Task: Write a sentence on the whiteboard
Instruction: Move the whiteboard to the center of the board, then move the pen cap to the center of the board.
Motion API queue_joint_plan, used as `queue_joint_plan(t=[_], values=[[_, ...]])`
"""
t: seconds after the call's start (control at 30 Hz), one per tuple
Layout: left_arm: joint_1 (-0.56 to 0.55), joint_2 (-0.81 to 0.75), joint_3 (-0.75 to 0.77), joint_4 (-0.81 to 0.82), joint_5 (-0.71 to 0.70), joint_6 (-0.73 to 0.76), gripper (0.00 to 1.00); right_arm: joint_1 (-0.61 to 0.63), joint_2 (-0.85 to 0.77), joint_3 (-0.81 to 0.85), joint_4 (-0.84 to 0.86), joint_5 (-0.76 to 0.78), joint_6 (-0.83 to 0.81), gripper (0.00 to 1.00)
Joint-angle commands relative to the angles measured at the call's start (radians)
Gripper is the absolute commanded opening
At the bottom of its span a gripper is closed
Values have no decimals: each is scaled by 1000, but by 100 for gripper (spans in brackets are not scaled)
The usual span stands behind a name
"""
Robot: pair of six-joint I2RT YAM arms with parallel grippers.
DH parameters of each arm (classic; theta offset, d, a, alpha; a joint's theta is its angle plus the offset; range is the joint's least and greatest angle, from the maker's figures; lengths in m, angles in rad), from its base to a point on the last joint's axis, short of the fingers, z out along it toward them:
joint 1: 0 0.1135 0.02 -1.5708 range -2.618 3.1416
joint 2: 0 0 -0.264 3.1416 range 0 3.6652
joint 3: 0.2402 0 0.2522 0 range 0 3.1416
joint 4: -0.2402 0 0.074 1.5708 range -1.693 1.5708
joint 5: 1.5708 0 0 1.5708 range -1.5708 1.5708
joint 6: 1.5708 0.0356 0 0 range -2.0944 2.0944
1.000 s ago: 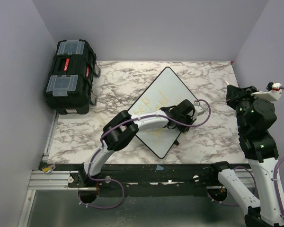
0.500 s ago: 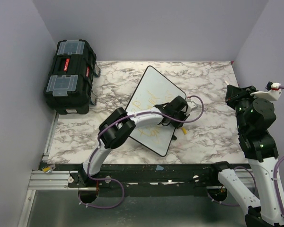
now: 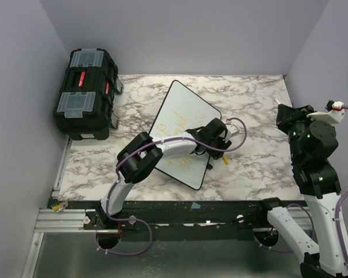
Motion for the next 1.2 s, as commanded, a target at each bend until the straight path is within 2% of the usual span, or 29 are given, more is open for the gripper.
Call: queue_joint_plan(t=[0.0,0.1,0.33,0.57,0.73,0.93,1.03,1.17], values=[[12,-39,-36,-110,-27,48,49,10,-13,-8,-5,25,-20,1],[-7,-37,-9,-158,-12,76,54,10,-17,-5,-8,28,-22,1],[-60,-23,71,-307,-6,167,54,9,-31,-6,-11,28,-24,1],[-105,19,162,-433,-116,311,64,10,-47,-9,-11,22,-22,1],[-132,13,161,-411,-112,438,66,9,-56,-15,-12,8,-20,1],[-146,7,139,-343,-38,573,66,11,-61,-18,-13,-3,-14,1],[-153,23,153,-323,-26,594,66,13,-64,-23,-14,-4,-13,0],[-153,80,227,-375,-2,626,66,17,-66,-26,-13,0,-14,1]])
